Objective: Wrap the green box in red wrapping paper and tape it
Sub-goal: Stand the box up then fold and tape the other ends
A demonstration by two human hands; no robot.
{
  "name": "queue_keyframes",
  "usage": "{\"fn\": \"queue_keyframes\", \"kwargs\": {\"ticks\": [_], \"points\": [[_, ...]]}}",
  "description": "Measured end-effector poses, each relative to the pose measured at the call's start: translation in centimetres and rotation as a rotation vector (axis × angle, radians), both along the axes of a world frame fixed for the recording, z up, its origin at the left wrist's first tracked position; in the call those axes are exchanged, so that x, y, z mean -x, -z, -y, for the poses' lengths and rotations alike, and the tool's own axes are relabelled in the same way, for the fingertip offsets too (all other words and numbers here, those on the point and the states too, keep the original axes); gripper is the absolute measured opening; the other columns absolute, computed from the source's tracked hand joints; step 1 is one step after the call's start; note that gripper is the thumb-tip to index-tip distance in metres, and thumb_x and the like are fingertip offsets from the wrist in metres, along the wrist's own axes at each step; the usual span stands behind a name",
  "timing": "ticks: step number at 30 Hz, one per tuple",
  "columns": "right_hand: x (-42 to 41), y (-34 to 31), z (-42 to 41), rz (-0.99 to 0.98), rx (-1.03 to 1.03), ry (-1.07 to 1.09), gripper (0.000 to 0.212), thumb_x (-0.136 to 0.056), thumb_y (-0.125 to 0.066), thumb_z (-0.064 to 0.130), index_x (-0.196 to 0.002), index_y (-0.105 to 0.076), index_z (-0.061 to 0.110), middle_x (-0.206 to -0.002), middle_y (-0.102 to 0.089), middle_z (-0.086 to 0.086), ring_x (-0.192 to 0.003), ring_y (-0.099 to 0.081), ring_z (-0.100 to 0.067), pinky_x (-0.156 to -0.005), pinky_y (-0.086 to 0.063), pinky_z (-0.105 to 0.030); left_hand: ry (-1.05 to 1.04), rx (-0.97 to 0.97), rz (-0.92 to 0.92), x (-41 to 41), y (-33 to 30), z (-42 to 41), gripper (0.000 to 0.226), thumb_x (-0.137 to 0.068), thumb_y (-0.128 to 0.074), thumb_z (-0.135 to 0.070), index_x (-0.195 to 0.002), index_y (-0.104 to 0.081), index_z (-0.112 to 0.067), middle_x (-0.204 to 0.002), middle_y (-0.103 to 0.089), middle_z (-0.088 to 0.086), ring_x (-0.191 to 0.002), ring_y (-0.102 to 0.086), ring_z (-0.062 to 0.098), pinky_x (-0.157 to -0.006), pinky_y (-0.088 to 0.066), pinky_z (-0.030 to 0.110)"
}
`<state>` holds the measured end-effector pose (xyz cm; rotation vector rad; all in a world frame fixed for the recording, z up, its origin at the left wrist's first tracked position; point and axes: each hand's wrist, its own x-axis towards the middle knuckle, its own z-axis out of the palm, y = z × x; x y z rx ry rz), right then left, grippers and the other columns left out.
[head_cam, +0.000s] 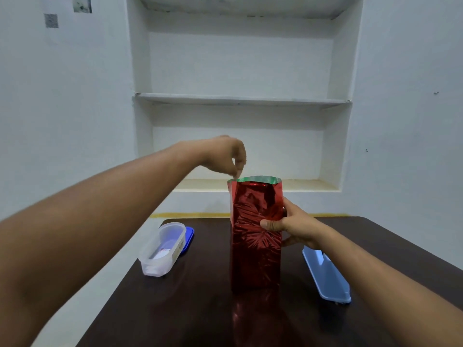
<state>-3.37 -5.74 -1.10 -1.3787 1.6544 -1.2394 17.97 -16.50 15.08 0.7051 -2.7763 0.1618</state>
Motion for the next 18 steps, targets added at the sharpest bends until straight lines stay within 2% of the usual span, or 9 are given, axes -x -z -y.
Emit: {"fn": "queue_keyframes", "kwargs": {"ticks": [3,5,6,8,10,11,13,15,18], "points": [[-0.2,-0.3,-0.1,0.010,-0.010,0.008,0.079,-0.078,-0.090,0.023,-0.140,-0.045,0.043,-0.125,-0.069,0.005,-0.109,-0.071,-0.025,-0.081,-0.061,-0.057,0.007,-0.151,-0.355,-1.7,0.2,-0.6,0.025,-0.086,-0.064,-0.012,-0.072,-0.073,-0.031,-0.106,-0.067,-0.008,-0.097,-0.064,0.016,-0.082,-0.052,0.033],[-0.6,-0.7,-0.1,0.002,-0.018,0.013,0.078,-0.078,-0.090,0.022,-0.139,-0.045,0.042,-0.124,-0.069,0.006,-0.109,-0.070,-0.025,-0.083,-0.060,-0.057,-0.116,-0.218,-0.484,-2.4,2.1,-0.5,0.024,-0.090,-0.057,-0.007,-0.085,-0.073,-0.024,-0.099,-0.068,-0.003,-0.091,-0.064,0.016,-0.069,-0.048,0.025],[-0.7,-1.0,-0.1,-0.001,-0.014,0.012,0.080,-0.078,-0.090,0.019,-0.139,-0.044,0.043,-0.123,-0.070,0.006,-0.109,-0.070,-0.024,-0.082,-0.059,-0.056,-0.197,-0.273,-0.505,-2.7,3.5,-0.1,0.021,-0.092,-0.056,-0.009,-0.093,-0.073,-0.020,-0.097,-0.069,0.000,-0.092,-0.065,0.018,-0.068,-0.047,0.025],[-1.2,-1.6,-0.2,-0.004,0.011,0.005,0.083,-0.078,-0.087,0.011,-0.139,-0.041,0.045,-0.121,-0.070,0.006,-0.109,-0.070,-0.024,-0.079,-0.059,-0.052,-0.307,-0.524,-0.538,-3.0,6.6,0.3,0.015,-0.098,-0.058,-0.016,-0.104,-0.072,-0.015,-0.101,-0.071,0.004,-0.092,-0.068,0.019,-0.070,-0.051,0.028],[-1.8,-2.4,-0.4,0.023,0.035,-0.003,0.079,-0.079,-0.080,0.003,-0.136,-0.043,0.043,-0.117,-0.072,0.002,-0.106,-0.071,-0.025,-0.076,-0.059,-0.049,-0.277,-0.809,-0.616,-2.7,9.2,-0.2,0.014,-0.099,-0.062,-0.022,-0.104,-0.075,-0.018,-0.106,-0.071,0.001,-0.087,-0.067,0.016,-0.068,-0.049,0.029],[-2.0,-2.6,-0.5,0.055,0.047,-0.011,0.076,-0.078,-0.075,0.001,-0.134,-0.044,0.042,-0.114,-0.072,-0.001,-0.104,-0.071,-0.026,-0.077,-0.059,-0.051,-0.241,-0.887,-0.675,-2.4,10.1,-0.2,0.014,-0.098,-0.064,-0.026,-0.102,-0.077,-0.022,-0.106,-0.071,-0.003,-0.088,-0.066,0.015,-0.066,-0.048,0.029],[-2.5,-3.1,-0.7,0.161,0.068,-0.007,0.069,-0.075,-0.069,0.004,-0.131,-0.047,0.039,-0.106,-0.069,-0.003,-0.096,-0.069,-0.026,-0.079,-0.056,-0.056,-0.173,-0.961,-0.754,-1.5,11.2,-0.7,0.014,-0.095,-0.068,-0.035,-0.099,-0.080,-0.027,-0.105,-0.071,-0.012,-0.094,-0.063,0.014,-0.067,-0.047,0.029],[-2.7,-3.5,-1.0,0.251,0.087,0.001,0.063,-0.070,-0.067,0.016,-0.129,-0.051,0.032,-0.103,-0.062,-0.002,-0.093,-0.061,-0.024,-0.071,-0.053,-0.050,-0.164,-0.975,-0.758,-1.0,11.4,-1.3,0.017,-0.092,-0.073,-0.044,-0.098,-0.081,-0.031,-0.110,-0.071,-0.013,-0.102,-0.062,0.016,-0.072,-0.048,0.031],[-2.6,-4.0,-1.4,0.281,0.122,-0.002,0.058,-0.072,-0.065,0.033,-0.128,-0.054,0.025,-0.111,-0.058,0.000,-0.102,-0.054,-0.027,-0.065,-0.047,-0.044,-0.167,-0.991,-0.719,-0.6,11.7,-1.5,0.021,-0.087,-0.076,-0.051,-0.103,-0.081,-0.038,-0.122,-0.069,-0.012,-0.113,-0.060,0.020,-0.075,-0.050,0.033]]}}
